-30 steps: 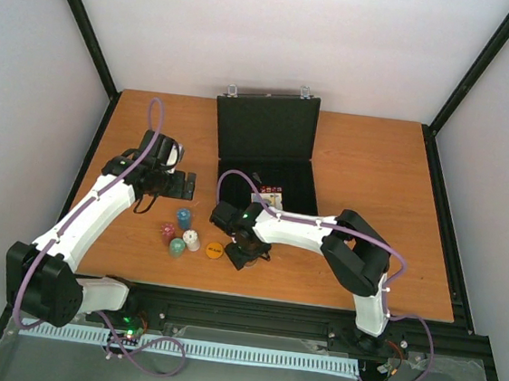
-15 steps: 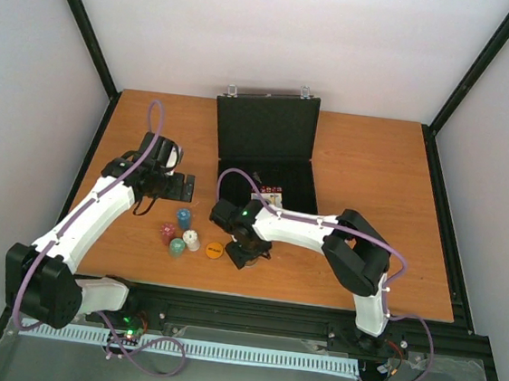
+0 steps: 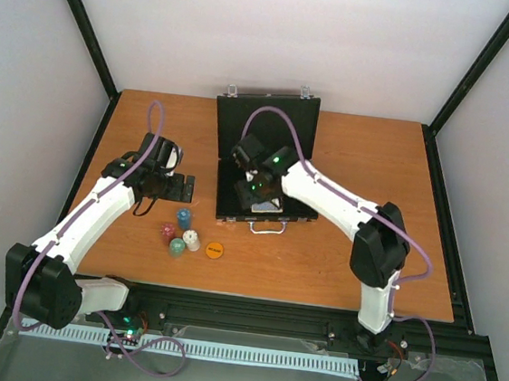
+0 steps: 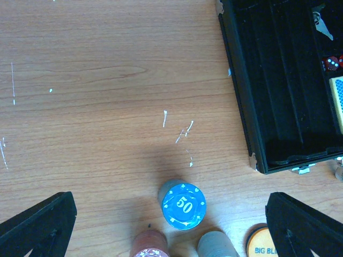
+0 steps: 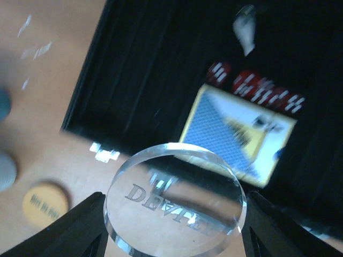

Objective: Pack up texas hold em set

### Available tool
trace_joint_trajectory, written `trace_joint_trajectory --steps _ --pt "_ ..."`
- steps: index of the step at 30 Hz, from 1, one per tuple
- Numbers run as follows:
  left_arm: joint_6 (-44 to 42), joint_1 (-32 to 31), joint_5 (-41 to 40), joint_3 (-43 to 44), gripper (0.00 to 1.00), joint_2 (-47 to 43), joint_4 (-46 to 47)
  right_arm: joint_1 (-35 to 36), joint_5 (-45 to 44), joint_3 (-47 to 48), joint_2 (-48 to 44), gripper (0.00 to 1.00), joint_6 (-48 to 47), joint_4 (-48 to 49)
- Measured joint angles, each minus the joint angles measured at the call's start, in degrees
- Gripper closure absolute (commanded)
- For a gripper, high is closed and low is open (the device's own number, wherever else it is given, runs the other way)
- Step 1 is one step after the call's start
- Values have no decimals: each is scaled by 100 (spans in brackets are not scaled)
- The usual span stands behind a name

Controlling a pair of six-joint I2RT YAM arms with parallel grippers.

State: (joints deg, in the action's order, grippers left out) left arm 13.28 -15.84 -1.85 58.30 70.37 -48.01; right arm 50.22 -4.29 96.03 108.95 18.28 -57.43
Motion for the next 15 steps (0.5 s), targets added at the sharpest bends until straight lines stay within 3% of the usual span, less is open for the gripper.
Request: trace_joint_trajectory --steps 6,15 --pt "0 0 -2 0 0 0 0 -675 -337 938 726 53 -28 216" --pt "4 0 -20 -46 0 0 -4 -1040 -562 1014 1423 53 -24 761"
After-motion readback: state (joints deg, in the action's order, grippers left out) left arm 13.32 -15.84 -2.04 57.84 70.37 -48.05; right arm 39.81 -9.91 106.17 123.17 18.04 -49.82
